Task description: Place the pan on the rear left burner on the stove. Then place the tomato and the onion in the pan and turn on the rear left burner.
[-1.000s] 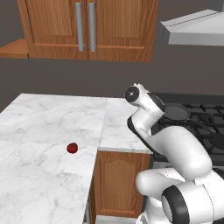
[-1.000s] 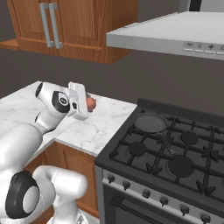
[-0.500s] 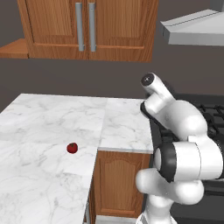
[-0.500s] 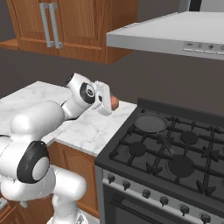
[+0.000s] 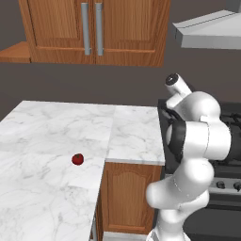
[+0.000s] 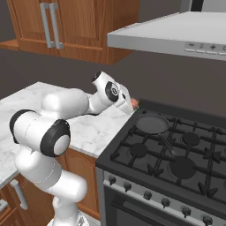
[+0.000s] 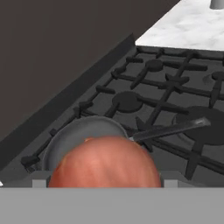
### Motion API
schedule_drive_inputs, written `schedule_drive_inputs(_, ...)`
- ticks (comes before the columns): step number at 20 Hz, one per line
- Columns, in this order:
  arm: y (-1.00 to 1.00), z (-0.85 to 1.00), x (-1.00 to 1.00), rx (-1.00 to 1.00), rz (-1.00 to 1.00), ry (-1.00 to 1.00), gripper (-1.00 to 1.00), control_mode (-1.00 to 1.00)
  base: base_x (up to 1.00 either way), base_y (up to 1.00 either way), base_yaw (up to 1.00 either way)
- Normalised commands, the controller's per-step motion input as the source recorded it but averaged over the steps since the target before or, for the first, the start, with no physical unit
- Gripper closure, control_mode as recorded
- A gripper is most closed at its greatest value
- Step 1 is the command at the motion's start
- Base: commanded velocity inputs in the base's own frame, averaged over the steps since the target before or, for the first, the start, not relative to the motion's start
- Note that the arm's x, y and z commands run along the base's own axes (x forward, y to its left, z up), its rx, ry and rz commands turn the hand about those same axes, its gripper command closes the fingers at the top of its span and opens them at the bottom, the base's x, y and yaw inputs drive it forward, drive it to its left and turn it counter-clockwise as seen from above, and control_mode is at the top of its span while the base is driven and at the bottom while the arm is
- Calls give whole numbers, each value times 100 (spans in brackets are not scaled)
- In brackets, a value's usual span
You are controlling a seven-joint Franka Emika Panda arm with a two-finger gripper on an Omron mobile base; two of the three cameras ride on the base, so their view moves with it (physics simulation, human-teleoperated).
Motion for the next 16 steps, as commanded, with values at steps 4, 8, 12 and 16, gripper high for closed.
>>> schedule_drive_inputs(4,-52,-40,44,4,21,19,100,-100,0,0,0)
schedule_drive_inputs(8,-26,-31,41,5,22,21,100,-100,0,0,0)
schedule_drive_inputs(12,-8,-19,33,5,20,12,100,-100,0,0,0)
schedule_drive_inputs(16,0,-8,30,2,15,2,100,-100,0,0,0)
